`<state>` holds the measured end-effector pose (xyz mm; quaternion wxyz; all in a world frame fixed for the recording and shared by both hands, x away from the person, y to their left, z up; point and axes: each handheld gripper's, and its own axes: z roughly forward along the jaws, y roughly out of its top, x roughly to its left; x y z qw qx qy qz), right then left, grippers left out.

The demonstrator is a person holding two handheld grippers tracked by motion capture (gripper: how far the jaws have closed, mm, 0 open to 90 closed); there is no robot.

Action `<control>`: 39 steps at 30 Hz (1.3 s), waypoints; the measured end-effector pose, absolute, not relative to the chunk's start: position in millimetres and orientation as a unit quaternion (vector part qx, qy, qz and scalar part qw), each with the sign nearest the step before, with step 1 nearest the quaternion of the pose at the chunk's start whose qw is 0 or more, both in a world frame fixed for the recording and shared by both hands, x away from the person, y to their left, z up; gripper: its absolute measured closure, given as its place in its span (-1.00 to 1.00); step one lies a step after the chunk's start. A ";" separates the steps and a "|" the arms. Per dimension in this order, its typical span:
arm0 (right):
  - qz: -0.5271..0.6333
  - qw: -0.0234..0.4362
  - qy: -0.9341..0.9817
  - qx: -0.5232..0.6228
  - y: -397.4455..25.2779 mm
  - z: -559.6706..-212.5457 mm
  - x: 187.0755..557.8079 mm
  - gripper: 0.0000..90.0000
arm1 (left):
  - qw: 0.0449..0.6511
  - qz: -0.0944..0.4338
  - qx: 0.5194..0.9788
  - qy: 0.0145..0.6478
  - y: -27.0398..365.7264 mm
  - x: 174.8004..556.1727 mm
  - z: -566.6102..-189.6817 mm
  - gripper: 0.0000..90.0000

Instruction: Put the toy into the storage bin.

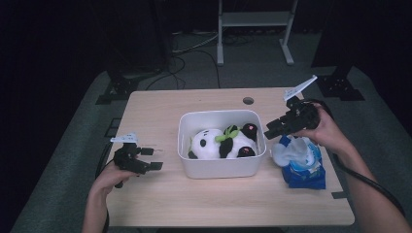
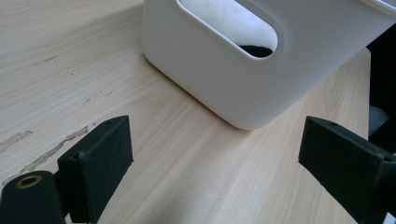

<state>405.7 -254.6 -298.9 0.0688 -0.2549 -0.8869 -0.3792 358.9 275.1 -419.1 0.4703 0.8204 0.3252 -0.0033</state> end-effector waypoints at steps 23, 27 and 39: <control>-0.396 0.074 -0.864 -0.303 -293.4 -332.3 384.7 0.02 | 0.470 -0.010 0.822 0.322 271.1 360.0 -421.6 -0.81; -0.400 0.074 -0.860 -0.309 -298.9 -338.6 380.6 0.01 | 0.470 -0.006 0.822 0.322 270.9 359.9 -420.9 -0.81; -0.405 0.075 -0.850 -0.327 -311.0 -354.8 367.9 -0.01 | 0.465 -0.008 0.825 0.321 267.9 360.3 -422.5 -0.81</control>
